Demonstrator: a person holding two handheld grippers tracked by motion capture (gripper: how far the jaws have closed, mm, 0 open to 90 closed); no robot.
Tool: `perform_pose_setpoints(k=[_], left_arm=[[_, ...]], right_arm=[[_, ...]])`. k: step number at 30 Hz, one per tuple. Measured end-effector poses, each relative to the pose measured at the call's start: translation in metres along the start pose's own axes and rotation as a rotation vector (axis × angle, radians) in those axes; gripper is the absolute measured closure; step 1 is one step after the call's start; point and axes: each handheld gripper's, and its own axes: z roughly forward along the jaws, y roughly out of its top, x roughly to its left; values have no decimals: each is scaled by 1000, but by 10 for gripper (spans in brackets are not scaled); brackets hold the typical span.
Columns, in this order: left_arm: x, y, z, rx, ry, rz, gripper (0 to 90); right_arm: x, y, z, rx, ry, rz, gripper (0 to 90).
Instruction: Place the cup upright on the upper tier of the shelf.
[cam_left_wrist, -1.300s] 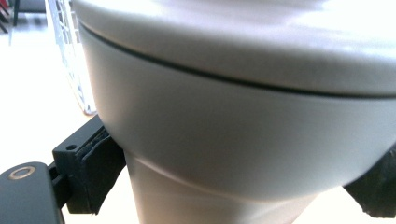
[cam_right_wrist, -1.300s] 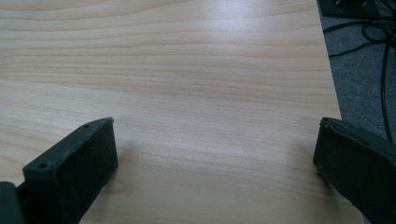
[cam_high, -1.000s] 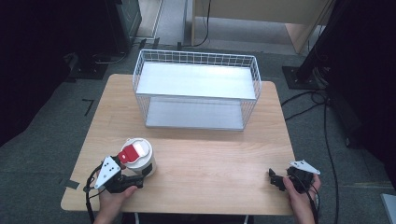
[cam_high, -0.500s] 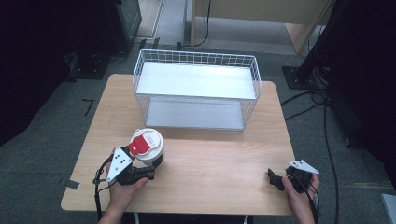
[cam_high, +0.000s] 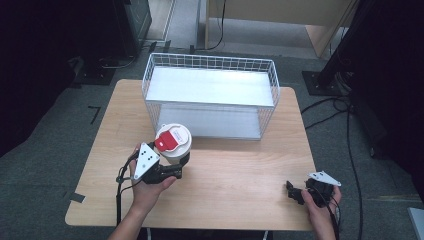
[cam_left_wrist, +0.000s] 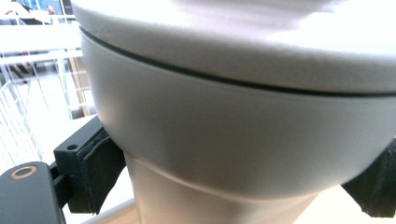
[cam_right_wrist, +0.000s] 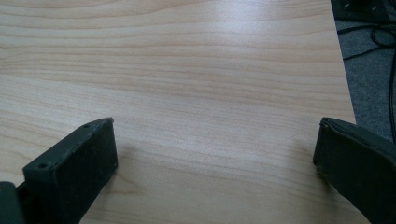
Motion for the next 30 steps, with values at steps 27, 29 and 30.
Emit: perform_pose_setpoints(k=[27, 29, 30], left_arm=[[6, 72, 56, -107, 69, 17, 78], [6, 76, 59, -114, 71, 17, 78], [7, 78, 61, -116, 72, 18, 78]], right_arm=[[7, 0, 0, 3, 64, -64, 0], [7, 0, 0, 3, 63, -63, 0], [7, 0, 0, 3, 63, -63, 0]])
